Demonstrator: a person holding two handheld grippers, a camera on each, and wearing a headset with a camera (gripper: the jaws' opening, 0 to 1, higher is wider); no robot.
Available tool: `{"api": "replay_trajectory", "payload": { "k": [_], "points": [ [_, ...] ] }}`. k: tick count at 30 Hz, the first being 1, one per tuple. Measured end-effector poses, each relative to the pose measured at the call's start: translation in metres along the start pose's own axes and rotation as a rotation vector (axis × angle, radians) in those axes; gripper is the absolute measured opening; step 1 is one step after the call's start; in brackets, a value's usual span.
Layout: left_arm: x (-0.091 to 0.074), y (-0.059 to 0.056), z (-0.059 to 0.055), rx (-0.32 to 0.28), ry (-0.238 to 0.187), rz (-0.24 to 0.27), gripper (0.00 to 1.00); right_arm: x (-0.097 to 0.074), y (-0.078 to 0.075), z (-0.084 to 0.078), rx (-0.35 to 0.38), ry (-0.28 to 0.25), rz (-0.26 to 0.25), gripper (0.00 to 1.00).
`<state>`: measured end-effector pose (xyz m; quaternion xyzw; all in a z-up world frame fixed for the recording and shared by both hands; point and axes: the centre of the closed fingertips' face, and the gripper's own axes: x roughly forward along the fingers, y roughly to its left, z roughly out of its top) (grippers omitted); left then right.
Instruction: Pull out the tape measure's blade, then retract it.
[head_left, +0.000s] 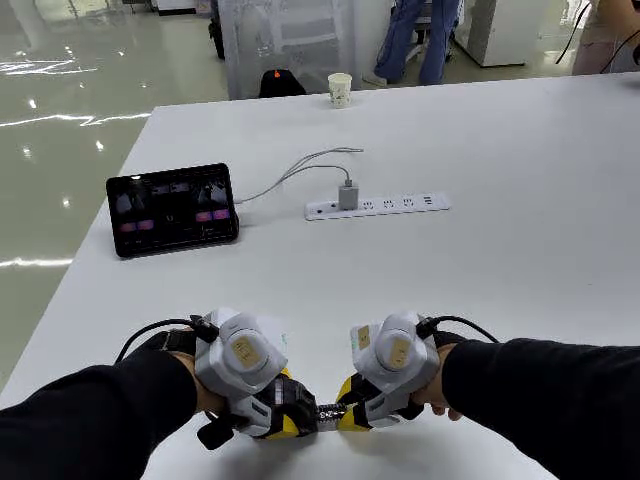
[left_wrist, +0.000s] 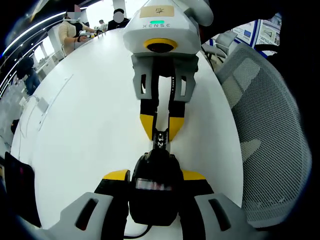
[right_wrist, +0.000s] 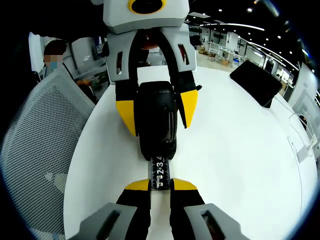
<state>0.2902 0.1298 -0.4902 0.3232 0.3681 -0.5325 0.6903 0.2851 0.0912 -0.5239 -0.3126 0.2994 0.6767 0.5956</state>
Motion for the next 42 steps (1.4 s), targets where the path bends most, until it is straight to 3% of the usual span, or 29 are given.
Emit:
{"api": "replay_trajectory", "payload": {
  "k": [42],
  "points": [
    [0.0, 0.0, -0.001, 0.003, 0.001, 0.002, 0.32, -0.019, 0.0, -0.02, 0.037, 0.017, 0.003, 0.1]
  ]
}}
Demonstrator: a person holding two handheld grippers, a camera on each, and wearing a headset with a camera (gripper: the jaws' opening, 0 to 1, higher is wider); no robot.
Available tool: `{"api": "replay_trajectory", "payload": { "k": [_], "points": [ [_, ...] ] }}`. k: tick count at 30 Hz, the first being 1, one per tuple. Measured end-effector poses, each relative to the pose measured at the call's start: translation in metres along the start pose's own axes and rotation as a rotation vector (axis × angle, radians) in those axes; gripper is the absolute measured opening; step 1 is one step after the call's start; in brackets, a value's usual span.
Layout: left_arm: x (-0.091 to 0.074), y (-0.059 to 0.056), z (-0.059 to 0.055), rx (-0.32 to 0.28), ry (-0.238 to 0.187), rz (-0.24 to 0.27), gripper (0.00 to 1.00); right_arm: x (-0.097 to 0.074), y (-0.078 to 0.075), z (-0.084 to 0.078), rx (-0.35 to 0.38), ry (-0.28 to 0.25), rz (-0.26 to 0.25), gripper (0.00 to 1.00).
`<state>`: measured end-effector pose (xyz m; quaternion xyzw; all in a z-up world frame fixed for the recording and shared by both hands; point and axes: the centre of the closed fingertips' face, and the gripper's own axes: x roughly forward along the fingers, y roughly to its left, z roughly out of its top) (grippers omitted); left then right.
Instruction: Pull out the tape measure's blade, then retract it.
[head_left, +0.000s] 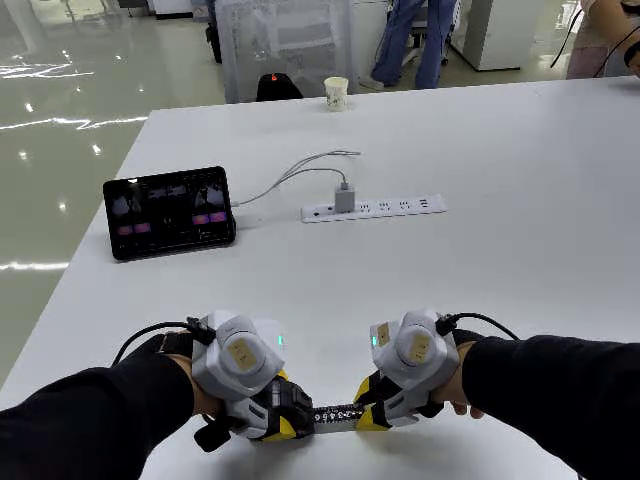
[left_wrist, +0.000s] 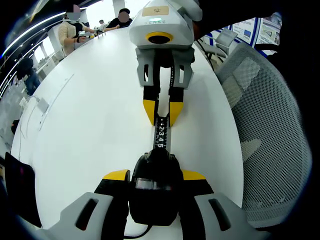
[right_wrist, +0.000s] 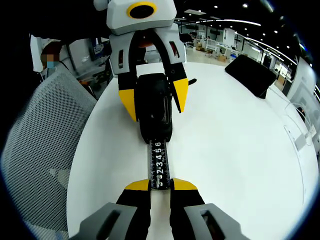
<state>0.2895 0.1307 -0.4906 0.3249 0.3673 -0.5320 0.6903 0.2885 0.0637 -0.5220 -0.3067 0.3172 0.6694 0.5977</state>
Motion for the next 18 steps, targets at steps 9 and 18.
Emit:
{"api": "replay_trajectory", "payload": {
  "k": [9, 18],
  "points": [
    [0.0001, 0.0006, -0.001, 0.001, 0.002, 0.0, 0.32, -0.0003, -0.0008, -0.0007, 0.001, 0.001, 0.001, 0.1],
    [0.0003, 0.001, -0.0015, 0.001, 0.002, 0.002, 0.32, -0.0039, -0.0005, -0.0045, -0.001, 0.003, 0.003, 0.1]
  ]
}}
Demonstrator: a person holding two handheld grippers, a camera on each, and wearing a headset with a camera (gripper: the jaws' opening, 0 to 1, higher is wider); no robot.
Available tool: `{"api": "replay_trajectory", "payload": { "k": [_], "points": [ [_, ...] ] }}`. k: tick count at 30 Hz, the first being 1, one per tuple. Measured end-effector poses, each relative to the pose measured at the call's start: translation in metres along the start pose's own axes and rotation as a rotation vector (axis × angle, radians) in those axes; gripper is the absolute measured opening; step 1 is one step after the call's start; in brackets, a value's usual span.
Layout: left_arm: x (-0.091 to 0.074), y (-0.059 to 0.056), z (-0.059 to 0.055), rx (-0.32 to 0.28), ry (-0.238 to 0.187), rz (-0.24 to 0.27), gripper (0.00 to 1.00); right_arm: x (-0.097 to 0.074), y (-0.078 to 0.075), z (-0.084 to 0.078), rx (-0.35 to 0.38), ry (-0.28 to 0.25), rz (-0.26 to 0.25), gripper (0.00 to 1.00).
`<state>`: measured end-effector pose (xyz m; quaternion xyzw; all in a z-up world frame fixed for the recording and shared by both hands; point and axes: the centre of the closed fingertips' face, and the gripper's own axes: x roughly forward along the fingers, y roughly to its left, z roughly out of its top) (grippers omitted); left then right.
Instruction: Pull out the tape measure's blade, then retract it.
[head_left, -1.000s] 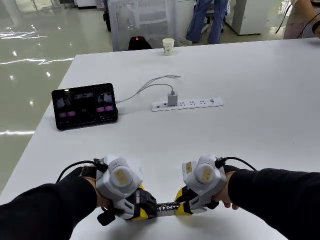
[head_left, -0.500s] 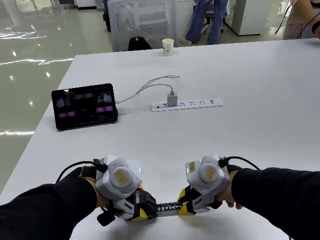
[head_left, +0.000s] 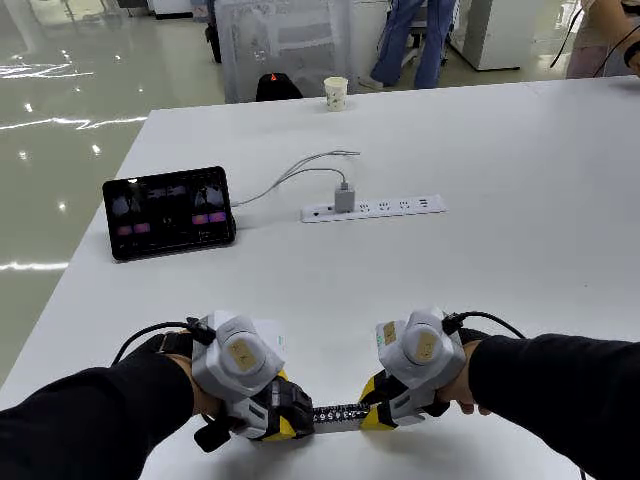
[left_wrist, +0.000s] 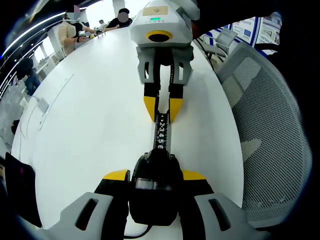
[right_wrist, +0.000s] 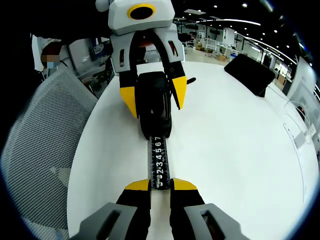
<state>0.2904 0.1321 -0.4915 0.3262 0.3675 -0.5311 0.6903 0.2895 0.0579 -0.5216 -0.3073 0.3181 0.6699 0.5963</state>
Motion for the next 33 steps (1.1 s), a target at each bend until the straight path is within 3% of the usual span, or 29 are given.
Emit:
{"api": "replay_trajectory", "payload": {
  "k": [33],
  "points": [
    [0.001, 0.001, 0.0, -0.008, 0.001, 0.005, 0.32, -0.013, -0.001, -0.016, 0.007, 0.012, 0.003, 0.1]
  ]
}}
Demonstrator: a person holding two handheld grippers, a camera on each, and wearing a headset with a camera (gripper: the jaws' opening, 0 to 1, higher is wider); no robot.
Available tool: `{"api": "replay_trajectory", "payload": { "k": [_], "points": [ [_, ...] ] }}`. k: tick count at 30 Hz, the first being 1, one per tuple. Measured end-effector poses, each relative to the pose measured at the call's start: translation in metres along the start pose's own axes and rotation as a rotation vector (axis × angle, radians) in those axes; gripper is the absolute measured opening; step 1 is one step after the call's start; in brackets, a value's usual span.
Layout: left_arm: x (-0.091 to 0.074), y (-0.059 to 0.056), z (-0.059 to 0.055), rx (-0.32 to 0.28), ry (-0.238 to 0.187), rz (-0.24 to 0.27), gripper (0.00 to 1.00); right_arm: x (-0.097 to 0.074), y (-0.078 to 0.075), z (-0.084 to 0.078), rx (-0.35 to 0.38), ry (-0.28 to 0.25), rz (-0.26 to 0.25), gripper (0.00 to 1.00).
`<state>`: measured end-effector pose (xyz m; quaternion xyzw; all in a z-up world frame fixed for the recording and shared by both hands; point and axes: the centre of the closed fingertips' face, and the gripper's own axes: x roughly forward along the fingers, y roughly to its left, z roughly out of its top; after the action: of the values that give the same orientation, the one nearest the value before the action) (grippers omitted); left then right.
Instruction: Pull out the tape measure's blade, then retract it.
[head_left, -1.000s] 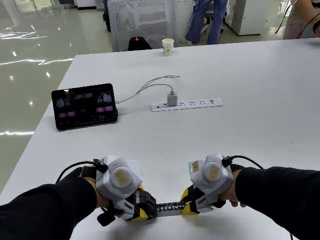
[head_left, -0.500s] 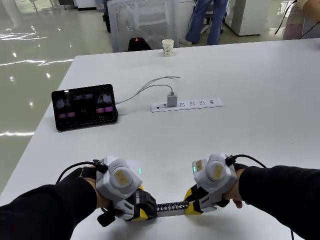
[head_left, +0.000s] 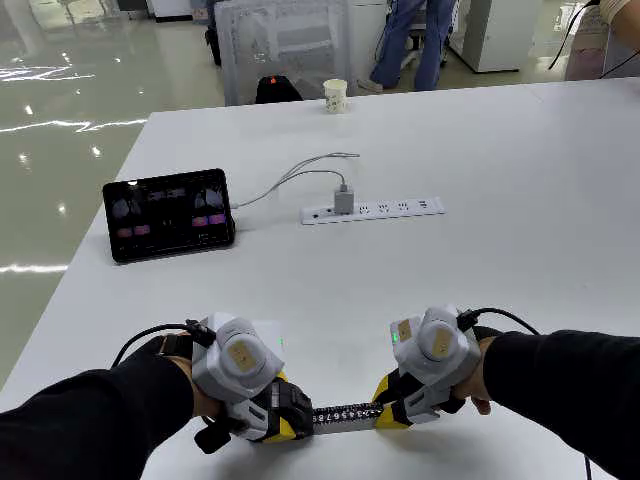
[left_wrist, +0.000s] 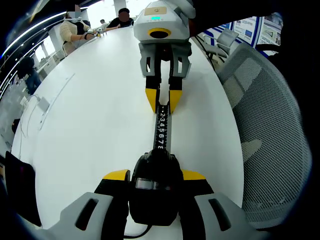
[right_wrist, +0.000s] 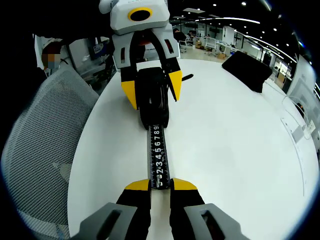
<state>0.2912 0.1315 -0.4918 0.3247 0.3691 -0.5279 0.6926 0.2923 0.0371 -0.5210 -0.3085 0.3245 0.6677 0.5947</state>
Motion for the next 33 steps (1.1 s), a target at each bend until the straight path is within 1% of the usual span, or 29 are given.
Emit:
{"api": "replay_trajectory", "payload": {
  "k": [11, 17, 33],
  "points": [
    [0.0, 0.0, 0.0, 0.001, 0.001, -0.001, 0.32, -0.003, -0.002, -0.006, 0.008, 0.004, -0.001, 0.1],
    [0.0, 0.0, 0.0, 0.0, -0.001, 0.002, 0.32, -0.004, -0.003, -0.008, -0.001, 0.008, 0.0, 0.1],
    [0.0, -0.001, 0.001, 0.01, 0.0, 0.002, 0.32, -0.014, -0.005, -0.019, 0.012, 0.018, -0.008, 0.1]
  ]
}}
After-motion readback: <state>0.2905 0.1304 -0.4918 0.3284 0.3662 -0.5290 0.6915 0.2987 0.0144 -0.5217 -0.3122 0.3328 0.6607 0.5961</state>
